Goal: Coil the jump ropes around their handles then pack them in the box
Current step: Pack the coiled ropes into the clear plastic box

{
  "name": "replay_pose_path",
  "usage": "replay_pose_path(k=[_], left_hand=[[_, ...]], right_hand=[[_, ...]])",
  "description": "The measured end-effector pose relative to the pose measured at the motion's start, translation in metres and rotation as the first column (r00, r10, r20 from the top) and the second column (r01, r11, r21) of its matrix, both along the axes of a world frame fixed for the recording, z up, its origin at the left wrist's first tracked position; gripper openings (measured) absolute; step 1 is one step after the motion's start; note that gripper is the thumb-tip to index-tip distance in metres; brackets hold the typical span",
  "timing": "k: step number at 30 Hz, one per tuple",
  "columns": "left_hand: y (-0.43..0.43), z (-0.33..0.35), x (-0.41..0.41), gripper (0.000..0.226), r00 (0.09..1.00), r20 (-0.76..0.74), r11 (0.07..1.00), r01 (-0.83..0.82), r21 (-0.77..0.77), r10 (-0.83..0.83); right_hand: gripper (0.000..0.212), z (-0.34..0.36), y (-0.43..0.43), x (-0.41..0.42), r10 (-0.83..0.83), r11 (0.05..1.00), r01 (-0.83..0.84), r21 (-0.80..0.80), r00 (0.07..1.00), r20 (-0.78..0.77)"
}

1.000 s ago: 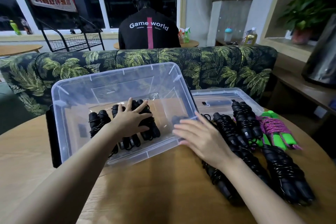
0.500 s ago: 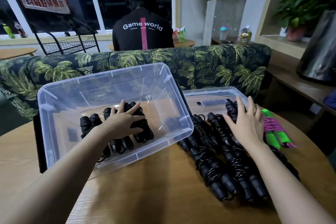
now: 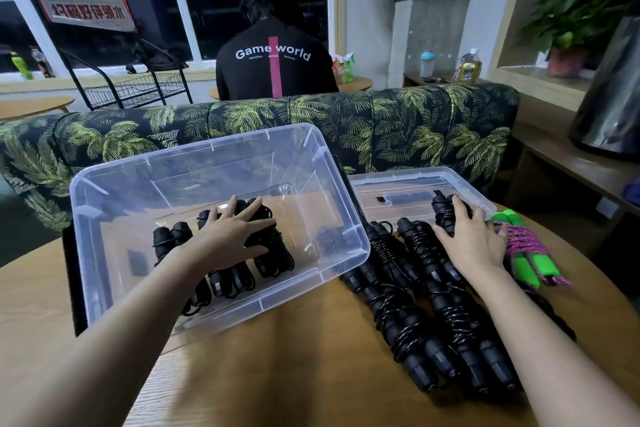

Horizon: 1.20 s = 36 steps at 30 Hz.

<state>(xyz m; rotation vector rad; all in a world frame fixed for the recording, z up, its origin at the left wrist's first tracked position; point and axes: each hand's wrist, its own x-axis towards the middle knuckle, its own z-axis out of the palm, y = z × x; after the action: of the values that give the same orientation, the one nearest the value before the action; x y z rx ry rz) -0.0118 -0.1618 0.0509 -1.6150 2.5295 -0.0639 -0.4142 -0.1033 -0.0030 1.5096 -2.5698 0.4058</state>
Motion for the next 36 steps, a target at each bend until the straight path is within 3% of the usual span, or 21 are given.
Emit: replay_pose_path(k=[5, 10, 15, 20, 29, 32, 36], left_hand=[[0.002, 0.005, 0.001, 0.055, 1.0, 0.009, 1.0, 0.001, 0.002, -0.001], [0.004, 0.008, 0.002, 0.054, 1.0, 0.01, 1.0, -0.007, -0.003, 0.007], [0.008, 0.009, 0.007, 0.058, 1.0, -0.005, 1.0, -0.016, 0.013, 0.017], [0.013, 0.01, 0.01, 0.065, 1.0, 0.013, 0.998, -0.023, 0.059, 0.022], [0.017, 0.01, 0.012, 0.077, 0.996, -0.038, 0.981, -0.069, 0.183, 0.078], [0.021, 0.01, 0.011, 0.077, 0.994, -0.063, 0.978, -0.073, 0.194, 0.086], [0.022, 0.011, 0.013, 0.076, 0.994, -0.073, 0.979, -0.071, 0.194, 0.086]], right_hand=[[0.07, 0.022, 0.016, 0.014, 0.088, 0.974, -0.079, -0.211, 0.996, 0.033], [0.067, 0.077, 0.037, 0.05, 0.235, 0.875, -0.2, -0.441, 0.972, 0.027], [0.077, 0.119, 0.063, 0.122, 0.535, 0.747, -0.414, -0.52, 0.839, 0.1], [0.075, 0.116, 0.053, 0.196, 0.726, 0.644, -0.621, -0.447, 0.68, 0.102], [0.071, 0.083, -0.022, 0.259, 0.625, 0.781, -0.625, 0.002, 0.78, -0.018], [0.073, 0.067, -0.039, 0.269, 0.582, 0.813, -0.566, 0.135, 0.799, -0.154], [0.069, 0.06, -0.043, 0.27, 0.571, 0.821, -0.545, 0.173, 0.785, -0.241]])
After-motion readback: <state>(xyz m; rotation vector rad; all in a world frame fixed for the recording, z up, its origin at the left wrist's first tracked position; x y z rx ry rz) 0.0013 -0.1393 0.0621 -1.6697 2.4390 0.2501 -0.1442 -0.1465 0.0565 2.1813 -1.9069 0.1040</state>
